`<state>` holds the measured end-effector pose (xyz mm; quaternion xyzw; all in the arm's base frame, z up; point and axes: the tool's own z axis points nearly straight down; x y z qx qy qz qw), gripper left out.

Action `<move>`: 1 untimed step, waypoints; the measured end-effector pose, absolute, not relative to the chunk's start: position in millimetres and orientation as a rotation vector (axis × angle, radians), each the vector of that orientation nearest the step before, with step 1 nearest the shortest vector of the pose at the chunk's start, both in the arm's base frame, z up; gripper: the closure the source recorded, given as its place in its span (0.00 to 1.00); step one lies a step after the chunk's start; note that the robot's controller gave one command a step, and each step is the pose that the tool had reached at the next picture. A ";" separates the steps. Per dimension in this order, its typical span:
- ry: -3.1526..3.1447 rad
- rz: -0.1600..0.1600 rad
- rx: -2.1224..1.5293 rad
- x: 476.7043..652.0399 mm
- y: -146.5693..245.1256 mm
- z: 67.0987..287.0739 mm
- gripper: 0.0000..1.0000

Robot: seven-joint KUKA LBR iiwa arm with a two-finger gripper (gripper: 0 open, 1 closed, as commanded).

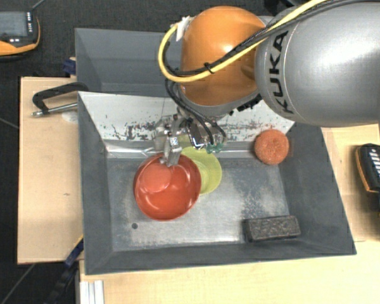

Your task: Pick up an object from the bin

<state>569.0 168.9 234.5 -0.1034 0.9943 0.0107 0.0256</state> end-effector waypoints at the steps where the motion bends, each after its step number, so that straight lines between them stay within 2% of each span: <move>1: 2.854 0.010 -1.157 593.6 153.9 227.6 1.00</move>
Offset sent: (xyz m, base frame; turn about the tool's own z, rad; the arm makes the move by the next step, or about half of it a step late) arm 0.0233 -0.0153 -0.0073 -0.5647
